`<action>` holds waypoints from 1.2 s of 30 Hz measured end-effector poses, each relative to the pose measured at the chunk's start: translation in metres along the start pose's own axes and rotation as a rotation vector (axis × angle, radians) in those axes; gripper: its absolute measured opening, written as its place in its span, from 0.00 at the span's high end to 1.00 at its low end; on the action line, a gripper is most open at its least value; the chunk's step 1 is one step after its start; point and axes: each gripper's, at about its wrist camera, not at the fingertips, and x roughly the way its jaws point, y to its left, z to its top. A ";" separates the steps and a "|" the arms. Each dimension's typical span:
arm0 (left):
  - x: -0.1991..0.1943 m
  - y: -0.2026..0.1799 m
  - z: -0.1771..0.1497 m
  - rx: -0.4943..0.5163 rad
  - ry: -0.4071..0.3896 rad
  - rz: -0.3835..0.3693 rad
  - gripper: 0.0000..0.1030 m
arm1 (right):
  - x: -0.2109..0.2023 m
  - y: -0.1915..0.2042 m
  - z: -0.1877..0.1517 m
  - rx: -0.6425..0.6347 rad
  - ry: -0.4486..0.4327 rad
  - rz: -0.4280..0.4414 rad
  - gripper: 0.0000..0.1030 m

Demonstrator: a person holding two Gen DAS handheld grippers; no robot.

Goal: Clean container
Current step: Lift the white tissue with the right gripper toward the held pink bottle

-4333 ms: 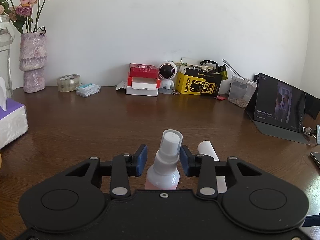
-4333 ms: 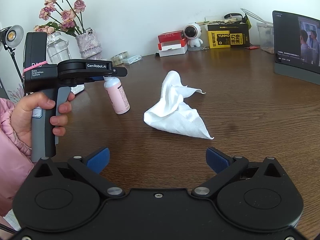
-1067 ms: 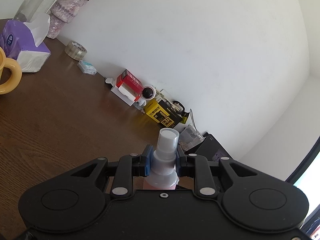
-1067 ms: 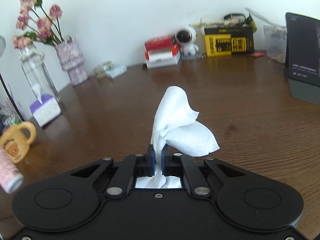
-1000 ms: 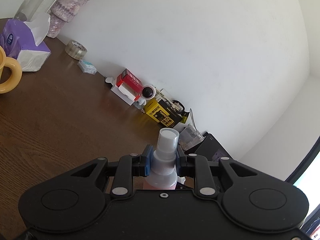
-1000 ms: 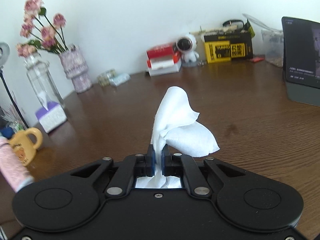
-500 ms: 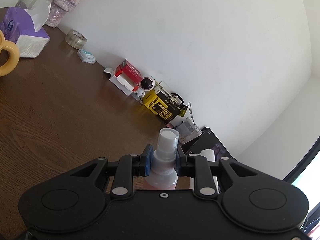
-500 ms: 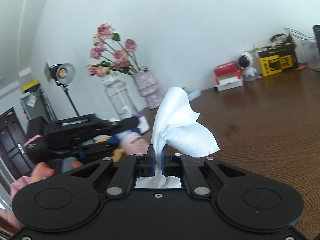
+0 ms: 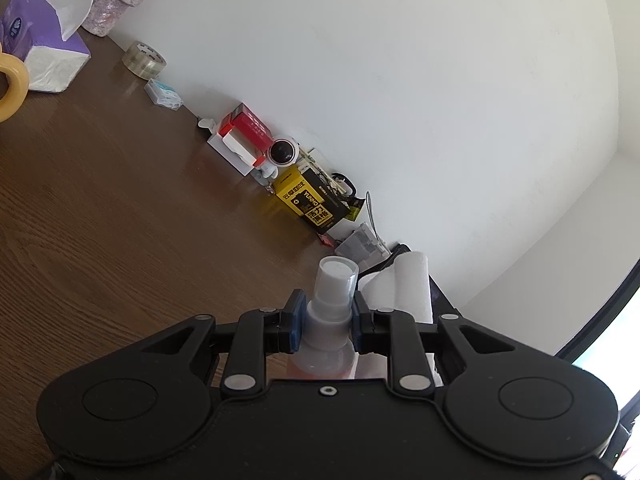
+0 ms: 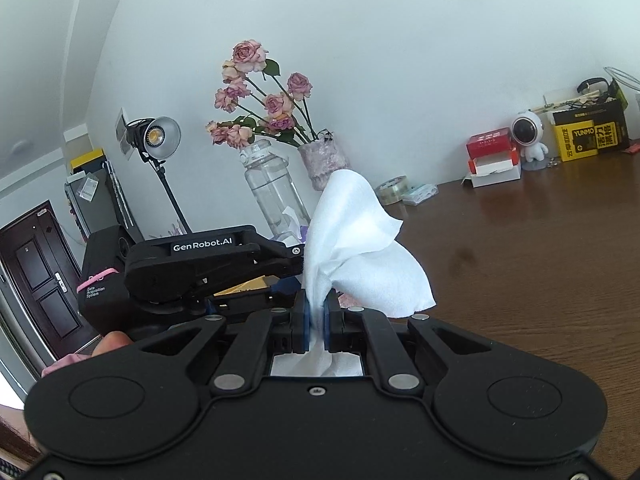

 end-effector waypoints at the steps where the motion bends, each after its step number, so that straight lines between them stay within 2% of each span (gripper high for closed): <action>1: 0.000 0.000 0.000 -0.001 0.001 -0.004 0.78 | -0.001 -0.003 0.001 0.006 0.002 -0.005 0.94; 16: -0.005 0.004 0.006 -0.016 -0.017 -0.015 0.78 | -0.008 -0.043 0.018 0.091 0.038 -0.086 0.94; 17: -0.005 0.004 0.006 -0.016 -0.017 -0.015 0.78 | -0.013 -0.035 -0.018 0.097 0.043 -0.089 0.94; 18: -0.007 0.005 0.008 -0.017 -0.015 -0.016 0.78 | -0.016 -0.031 -0.036 0.101 0.046 -0.088 0.94; 36: -0.008 0.002 0.004 0.001 0.005 -0.027 0.78 | -0.005 -0.012 -0.025 0.043 0.025 -0.024 0.93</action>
